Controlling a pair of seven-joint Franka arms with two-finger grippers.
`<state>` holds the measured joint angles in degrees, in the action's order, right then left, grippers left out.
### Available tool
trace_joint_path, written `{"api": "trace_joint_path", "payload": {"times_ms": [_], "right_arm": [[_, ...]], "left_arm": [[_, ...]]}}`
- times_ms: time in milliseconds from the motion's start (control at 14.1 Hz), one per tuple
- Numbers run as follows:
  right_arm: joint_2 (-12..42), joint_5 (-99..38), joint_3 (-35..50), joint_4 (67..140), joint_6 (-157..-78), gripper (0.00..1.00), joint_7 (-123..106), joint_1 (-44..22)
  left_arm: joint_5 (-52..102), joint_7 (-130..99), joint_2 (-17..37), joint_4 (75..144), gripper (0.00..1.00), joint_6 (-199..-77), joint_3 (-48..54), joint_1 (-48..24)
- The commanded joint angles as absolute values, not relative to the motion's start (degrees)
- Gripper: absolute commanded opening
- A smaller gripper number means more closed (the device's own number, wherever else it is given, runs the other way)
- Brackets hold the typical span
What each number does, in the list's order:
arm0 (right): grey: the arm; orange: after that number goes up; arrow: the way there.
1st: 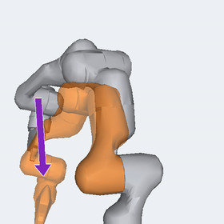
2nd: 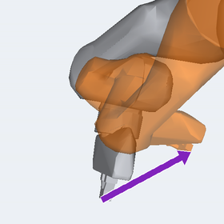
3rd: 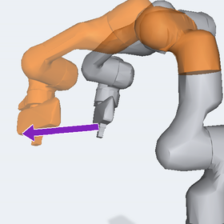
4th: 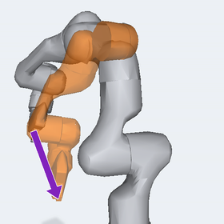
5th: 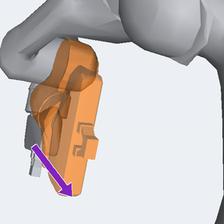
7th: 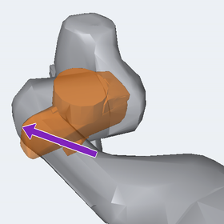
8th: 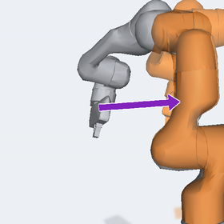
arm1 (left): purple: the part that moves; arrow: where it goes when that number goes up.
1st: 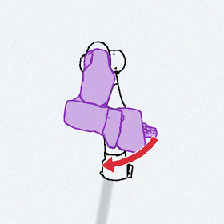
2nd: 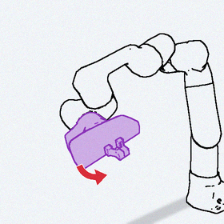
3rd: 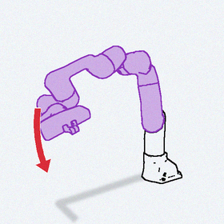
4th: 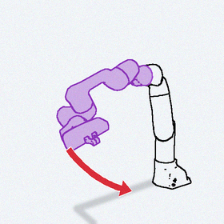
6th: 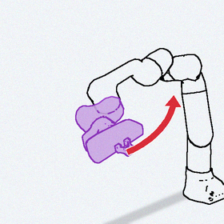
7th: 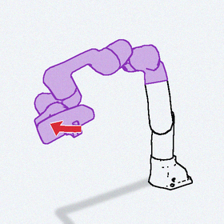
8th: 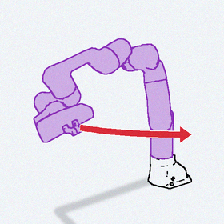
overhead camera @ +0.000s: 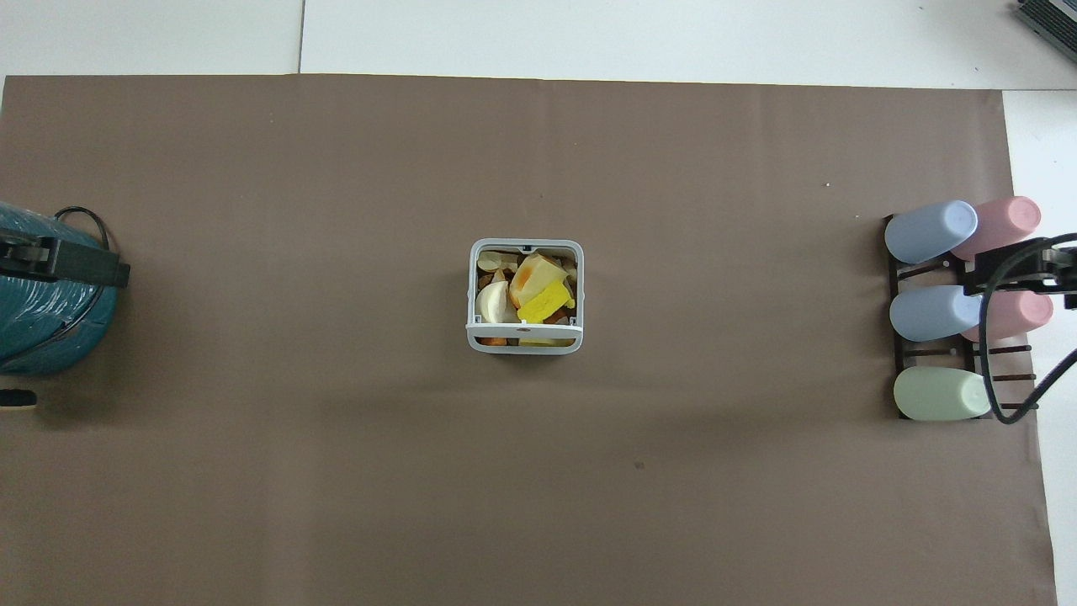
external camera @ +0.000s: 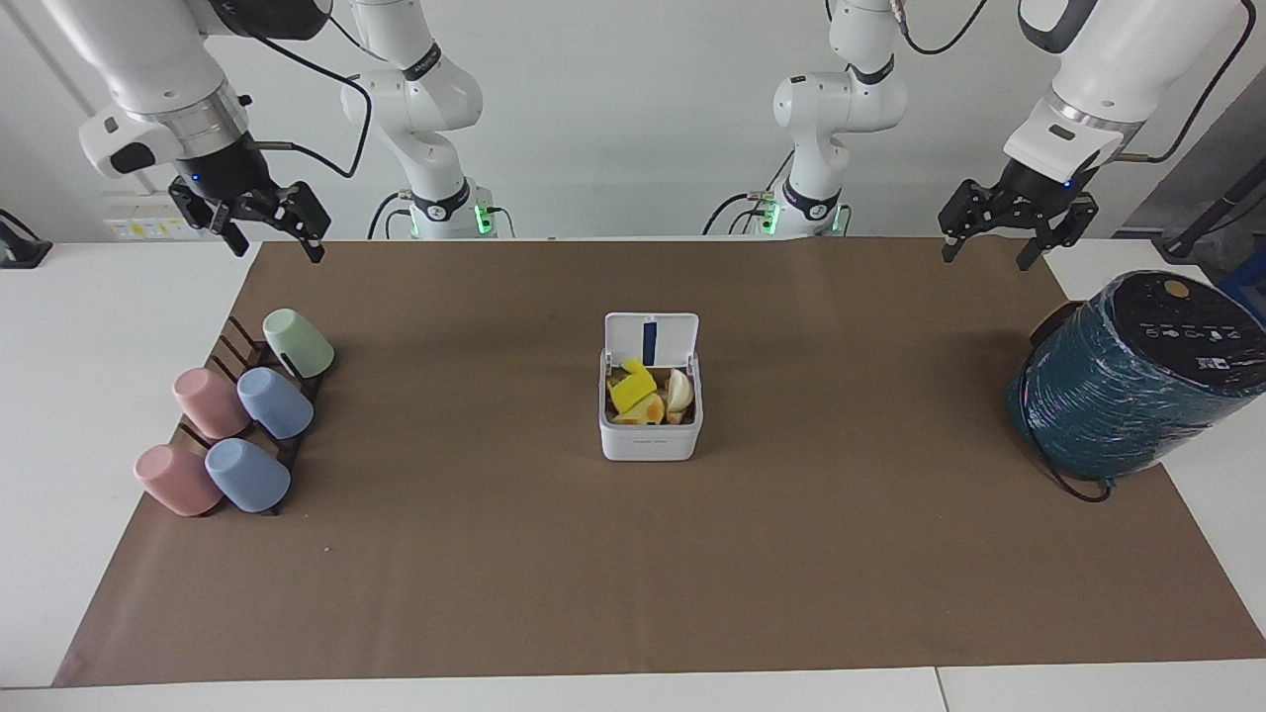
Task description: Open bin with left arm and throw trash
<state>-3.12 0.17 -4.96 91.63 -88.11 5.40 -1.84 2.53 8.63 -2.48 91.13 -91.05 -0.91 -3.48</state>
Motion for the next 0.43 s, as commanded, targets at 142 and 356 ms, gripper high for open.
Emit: {"api": "trace_joint_path", "payload": {"times_ms": [142, 356], "right_arm": [[-4.04, 1.14, -4.48, 92.29, -88.42, 1.00, 4.04, -1.41], [-3.96, 1.14, -4.48, 92.29, -88.68, 1.00, 4.13, -1.41]], "left_arm": [[1.32, 8.88, -4.04, 92.64, 1.00, -90.53, -0.97, -3.60], [1.32, 8.53, -4.04, 92.64, 1.00, -90.44, -0.44, -4.13]]}}
